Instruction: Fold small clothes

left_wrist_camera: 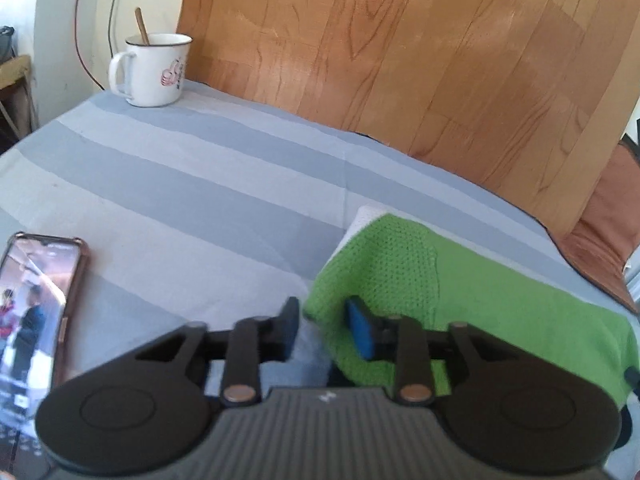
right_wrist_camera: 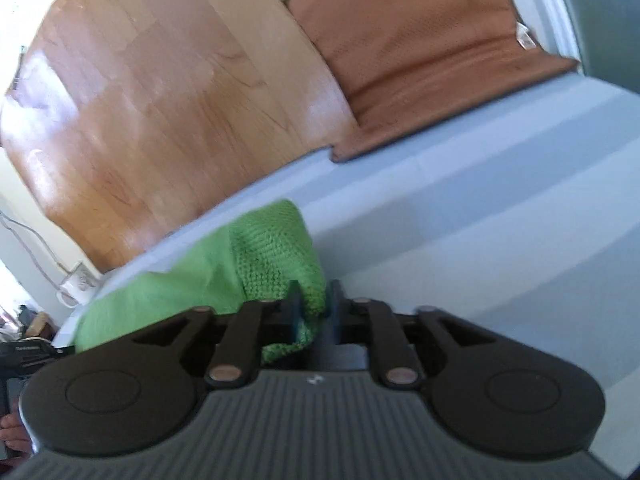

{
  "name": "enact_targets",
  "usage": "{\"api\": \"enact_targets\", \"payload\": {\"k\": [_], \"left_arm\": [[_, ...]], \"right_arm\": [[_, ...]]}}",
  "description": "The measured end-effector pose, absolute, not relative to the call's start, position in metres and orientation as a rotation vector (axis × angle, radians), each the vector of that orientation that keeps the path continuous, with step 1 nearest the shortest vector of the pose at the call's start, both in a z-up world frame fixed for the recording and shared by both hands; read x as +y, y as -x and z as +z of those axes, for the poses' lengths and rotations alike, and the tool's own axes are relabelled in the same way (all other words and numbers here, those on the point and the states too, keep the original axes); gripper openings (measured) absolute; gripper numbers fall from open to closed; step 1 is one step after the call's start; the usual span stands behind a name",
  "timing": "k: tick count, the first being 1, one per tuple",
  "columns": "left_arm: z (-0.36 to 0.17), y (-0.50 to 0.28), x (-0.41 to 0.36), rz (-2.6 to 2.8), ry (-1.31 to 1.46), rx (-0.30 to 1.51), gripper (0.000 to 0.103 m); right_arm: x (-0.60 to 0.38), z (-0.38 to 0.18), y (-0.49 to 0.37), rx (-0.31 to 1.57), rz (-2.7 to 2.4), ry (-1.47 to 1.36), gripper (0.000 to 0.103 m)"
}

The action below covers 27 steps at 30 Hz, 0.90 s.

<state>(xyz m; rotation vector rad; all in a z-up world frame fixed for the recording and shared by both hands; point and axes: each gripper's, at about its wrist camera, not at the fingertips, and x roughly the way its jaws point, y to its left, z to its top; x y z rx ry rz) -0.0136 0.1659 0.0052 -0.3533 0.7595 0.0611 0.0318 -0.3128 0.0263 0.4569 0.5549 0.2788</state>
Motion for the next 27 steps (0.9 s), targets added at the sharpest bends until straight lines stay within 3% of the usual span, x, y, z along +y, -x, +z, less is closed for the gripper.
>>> {"api": "enact_targets", "payload": {"k": [2, 9, 15, 16, 17, 20, 27], "left_arm": [[0.015, 0.029, 0.176, 0.064, 0.375, 0.704, 0.033], [0.042, 0.012, 0.13, -0.033, 0.27, 0.625, 0.033], [0.011, -0.031, 0.084, -0.032, 0.148, 0.666, 0.034], [0.003, -0.035, 0.08, 0.009, 0.089, 0.653, 0.036], [-0.004, -0.036, 0.078, 0.028, 0.063, 0.648, 0.037], [-0.013, -0.033, 0.074, 0.036, 0.019, 0.591, 0.039], [-0.016, -0.032, 0.066, 0.076, -0.029, 0.565, 0.043]], "right_arm": [[-0.316, 0.042, -0.023, 0.49, 0.257, -0.422, 0.036], [-0.248, 0.07, -0.038, 0.465, 0.473, -0.268, 0.033], [-0.197, 0.038, -0.087, 0.591, 0.503, -0.205, 0.017], [-0.198, 0.032, -0.092, 0.59, 0.458, -0.176, 0.005], [-0.205, 0.022, -0.1, 0.594, 0.43, -0.19, 0.0], [-0.238, 0.007, -0.112, 0.614, 0.477, -0.44, 0.0], [-0.23, 0.003, -0.101, 0.561, 0.471, -0.381, 0.0]]}}
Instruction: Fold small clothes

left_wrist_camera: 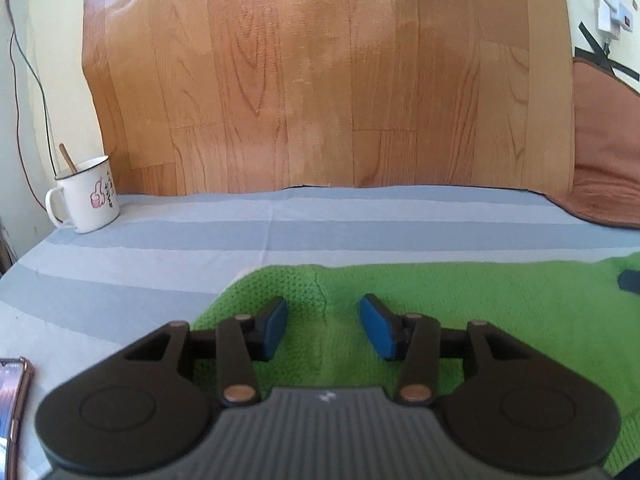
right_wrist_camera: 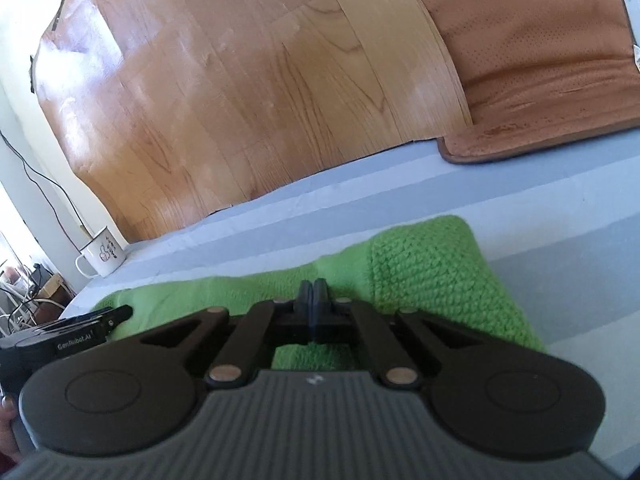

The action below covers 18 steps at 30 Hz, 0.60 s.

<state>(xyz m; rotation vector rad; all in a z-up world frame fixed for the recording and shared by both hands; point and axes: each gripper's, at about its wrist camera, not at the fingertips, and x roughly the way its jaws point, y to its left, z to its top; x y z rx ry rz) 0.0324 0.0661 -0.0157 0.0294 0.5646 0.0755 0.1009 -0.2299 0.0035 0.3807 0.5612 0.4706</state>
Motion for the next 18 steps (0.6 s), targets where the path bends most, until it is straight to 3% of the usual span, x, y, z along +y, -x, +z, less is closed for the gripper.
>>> {"api": "enact_targets", "payload": {"k": [7, 13, 18], "left_arm": [[-0.016, -0.029, 0.063, 0.094, -0.054, 0.556, 0.047], [-0.016, -0.027, 0.062, 0.102, -0.057, 0.553, 0.049], [-0.015, -0.026, 0.062, 0.111, -0.064, 0.55, 0.053]], "right_arm": [[-0.241, 0.001, -0.086, 0.512, 0.472, -0.458, 0.007], [-0.238, 0.005, -0.052, 0.448, 0.512, -0.433, 0.03], [-0.231, 0.008, -0.032, 0.415, 0.541, -0.399, 0.031]]}}
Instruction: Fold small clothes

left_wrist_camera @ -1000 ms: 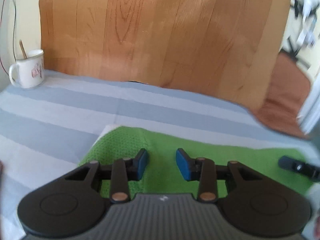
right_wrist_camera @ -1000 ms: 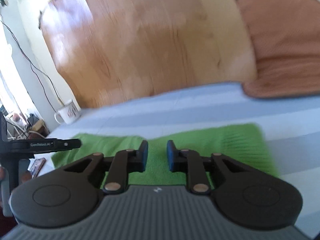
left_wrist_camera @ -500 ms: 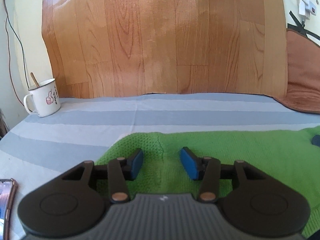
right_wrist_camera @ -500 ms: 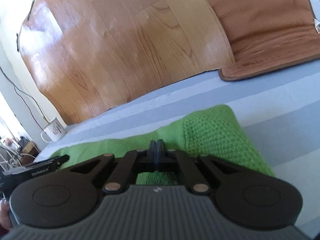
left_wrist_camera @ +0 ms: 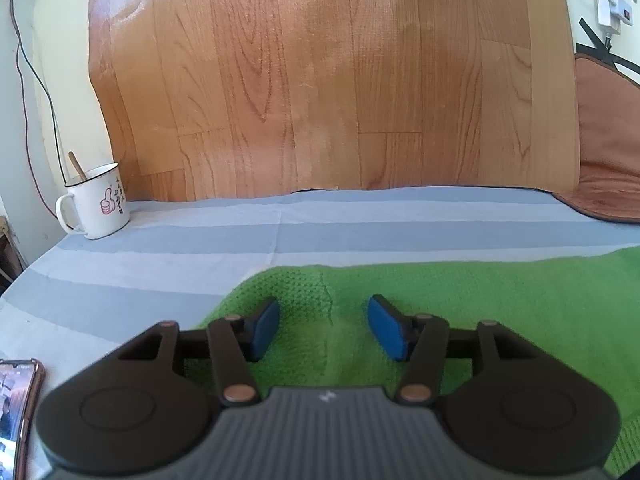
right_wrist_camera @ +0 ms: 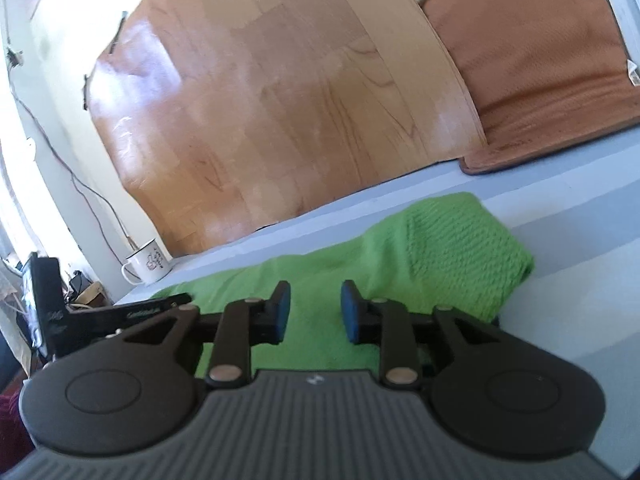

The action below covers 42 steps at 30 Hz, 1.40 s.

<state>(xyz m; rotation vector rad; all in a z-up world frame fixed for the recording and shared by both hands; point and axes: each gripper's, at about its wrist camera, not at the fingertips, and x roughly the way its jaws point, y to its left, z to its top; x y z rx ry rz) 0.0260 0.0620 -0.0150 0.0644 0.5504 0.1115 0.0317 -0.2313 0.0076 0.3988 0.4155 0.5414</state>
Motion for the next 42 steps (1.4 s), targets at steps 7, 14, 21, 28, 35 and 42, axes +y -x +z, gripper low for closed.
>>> {"api": "enact_targets", "payload": {"k": [7, 14, 21, 28, 35, 42], "left_arm": [[-0.014, -0.025, 0.061, 0.125, -0.076, 0.549, 0.057], [-0.014, -0.025, 0.061, 0.131, -0.078, 0.548, 0.06], [-0.015, -0.024, 0.066, 0.15, -0.061, 0.546, 0.078], [-0.014, -0.024, 0.066, 0.157, -0.061, 0.542, 0.091], [-0.014, -0.025, 0.071, 0.163, -0.036, 0.552, 0.103], [-0.014, -0.025, 0.071, 0.162, -0.028, 0.564, 0.103]], "right_arm": [[-0.228, 0.004, -0.038, 0.466, 0.497, -0.394, 0.031], [-0.226, 0.003, -0.039, 0.476, 0.505, -0.384, 0.038], [-0.225, 0.004, -0.039, 0.472, 0.516, -0.379, 0.044], [-0.224, 0.004, -0.039, 0.472, 0.517, -0.377, 0.045], [-0.223, 0.005, -0.038, 0.472, 0.514, -0.378, 0.046], [-0.224, 0.005, -0.038, 0.472, 0.523, -0.378, 0.049]]}}
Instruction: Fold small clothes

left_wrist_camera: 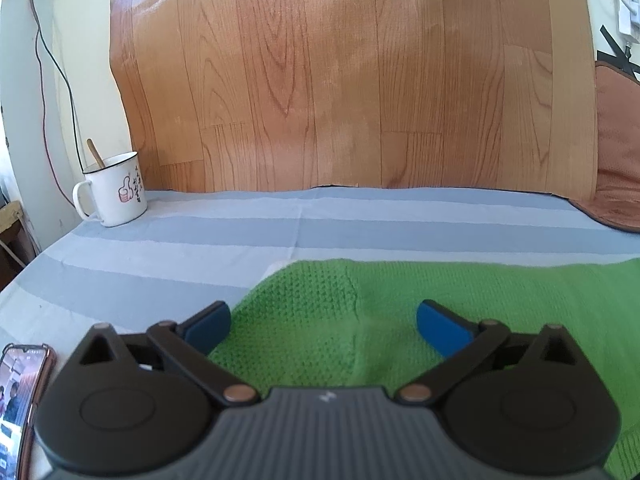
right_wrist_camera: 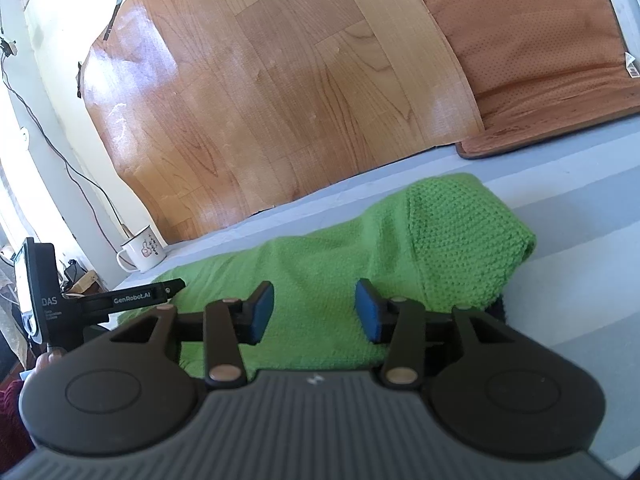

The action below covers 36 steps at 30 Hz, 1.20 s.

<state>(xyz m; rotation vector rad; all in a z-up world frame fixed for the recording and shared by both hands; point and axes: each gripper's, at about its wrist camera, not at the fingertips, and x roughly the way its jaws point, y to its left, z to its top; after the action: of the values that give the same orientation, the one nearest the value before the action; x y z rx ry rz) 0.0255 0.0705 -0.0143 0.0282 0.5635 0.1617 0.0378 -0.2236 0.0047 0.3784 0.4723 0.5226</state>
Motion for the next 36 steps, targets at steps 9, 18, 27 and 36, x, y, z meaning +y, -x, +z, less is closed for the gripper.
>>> {"api": "enact_targets", "payload": {"k": [9, 18, 27, 36], "left_arm": [[-0.016, -0.024, 0.082, 0.146, 0.071, 0.585, 0.103], [-0.015, -0.019, 0.069, 0.172, -0.002, 0.561, 0.103], [-0.015, -0.021, 0.057, 0.213, -0.083, 0.57, 0.103], [-0.014, -0.021, 0.055, 0.233, -0.113, 0.576, 0.103]], "right_arm": [[-0.224, 0.005, -0.038, 0.472, 0.527, -0.382, 0.051], [-0.223, 0.005, -0.037, 0.47, 0.533, -0.389, 0.054], [-0.221, 0.005, -0.035, 0.467, 0.536, -0.395, 0.058], [-0.22, 0.006, -0.034, 0.464, 0.537, -0.396, 0.063]]}}
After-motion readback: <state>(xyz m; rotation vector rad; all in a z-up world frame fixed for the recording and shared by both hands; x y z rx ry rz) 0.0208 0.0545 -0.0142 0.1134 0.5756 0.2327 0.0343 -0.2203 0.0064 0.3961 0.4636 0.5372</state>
